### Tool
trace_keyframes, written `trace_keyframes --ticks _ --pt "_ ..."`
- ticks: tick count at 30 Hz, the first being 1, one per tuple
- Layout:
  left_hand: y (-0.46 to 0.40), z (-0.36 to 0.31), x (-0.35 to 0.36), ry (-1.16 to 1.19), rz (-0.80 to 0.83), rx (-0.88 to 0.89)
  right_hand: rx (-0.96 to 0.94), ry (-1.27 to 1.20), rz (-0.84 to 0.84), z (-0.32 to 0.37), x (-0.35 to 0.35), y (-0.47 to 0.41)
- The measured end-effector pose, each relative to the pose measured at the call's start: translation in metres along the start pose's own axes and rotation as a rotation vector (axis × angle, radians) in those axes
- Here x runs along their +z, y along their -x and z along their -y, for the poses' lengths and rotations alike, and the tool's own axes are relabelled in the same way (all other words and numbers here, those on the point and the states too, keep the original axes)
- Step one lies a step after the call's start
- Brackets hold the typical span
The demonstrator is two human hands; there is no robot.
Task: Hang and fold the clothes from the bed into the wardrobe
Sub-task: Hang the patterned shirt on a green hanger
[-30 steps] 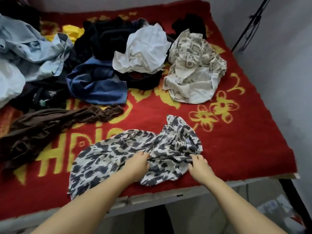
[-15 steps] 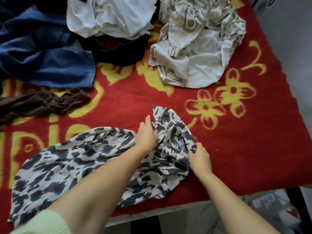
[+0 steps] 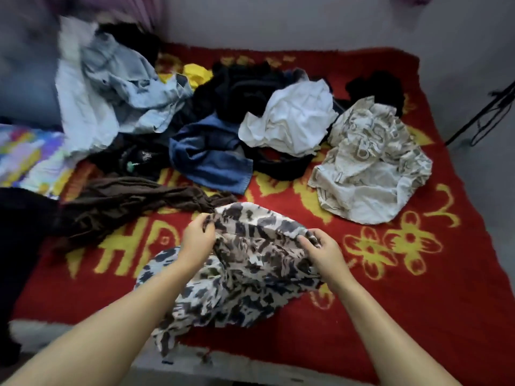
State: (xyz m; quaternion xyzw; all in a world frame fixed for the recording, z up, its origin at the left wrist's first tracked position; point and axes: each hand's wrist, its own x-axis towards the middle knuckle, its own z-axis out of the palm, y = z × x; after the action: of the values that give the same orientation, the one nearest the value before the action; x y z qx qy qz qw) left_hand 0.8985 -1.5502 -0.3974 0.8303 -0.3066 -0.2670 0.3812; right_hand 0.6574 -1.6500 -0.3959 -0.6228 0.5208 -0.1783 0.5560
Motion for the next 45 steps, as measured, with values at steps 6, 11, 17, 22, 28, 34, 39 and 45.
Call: trace_keyframes --ticks 6,11,17,22,28,34,39,45 --pt "0.063 0.017 -0.17 0.027 -0.209 -0.031 -0.328 0.013 0.323 0.14 0.074 0.043" --pt "0.177 0.067 -0.301 0.486 -0.27 -0.14 -0.403 -0.021 0.607 0.24 0.176 0.128" --pt "0.368 0.116 -0.432 0.518 -0.835 -0.178 -0.461 0.032 0.987 0.315 0.312 0.3" --pt "0.522 0.122 -0.503 0.093 -0.977 -0.156 -0.545 0.122 1.213 0.343 0.407 0.461" --pt "0.625 0.136 -0.535 -0.134 -0.888 -0.119 -0.699 0.238 1.505 0.359 0.478 0.62" --pt "0.707 0.182 -0.588 -0.097 -1.086 -0.188 -0.855 0.423 1.838 0.369 0.528 0.714" --pt "0.776 0.216 -0.652 -0.343 -1.223 -0.28 -1.556 0.822 1.557 0.379 0.594 0.761" --pt "0.82 0.24 -0.756 -0.846 -1.291 -0.545 -1.697 0.902 1.327 0.399 0.674 0.813"
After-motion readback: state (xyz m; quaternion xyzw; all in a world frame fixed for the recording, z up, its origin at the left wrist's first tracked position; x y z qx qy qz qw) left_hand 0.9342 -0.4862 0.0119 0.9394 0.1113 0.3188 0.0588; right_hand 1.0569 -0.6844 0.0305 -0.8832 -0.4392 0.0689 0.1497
